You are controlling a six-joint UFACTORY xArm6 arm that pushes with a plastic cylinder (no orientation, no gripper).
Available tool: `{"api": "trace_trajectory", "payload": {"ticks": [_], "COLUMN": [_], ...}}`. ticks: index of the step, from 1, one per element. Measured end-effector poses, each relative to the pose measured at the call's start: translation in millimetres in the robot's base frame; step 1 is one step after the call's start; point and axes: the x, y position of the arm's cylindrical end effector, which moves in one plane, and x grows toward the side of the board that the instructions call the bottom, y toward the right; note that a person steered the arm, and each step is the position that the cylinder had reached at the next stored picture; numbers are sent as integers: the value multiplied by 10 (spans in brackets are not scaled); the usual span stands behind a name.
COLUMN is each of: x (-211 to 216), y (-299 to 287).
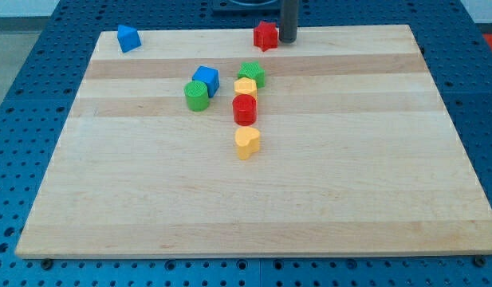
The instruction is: Place your arm parallel to the left of the yellow heart
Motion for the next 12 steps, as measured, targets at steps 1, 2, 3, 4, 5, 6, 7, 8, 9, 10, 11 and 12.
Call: {"api": "trace_trajectory", "payload": {"ticks": [1,2,3,4,5,6,7,8,9,10,11,12], "x": [0,20,103,136,212,625,1167,1872,2317,2629,3245,3620], "y": [-56,-111,-139,-139,-118,167,314,229,114,-139,-428,-1255]}}
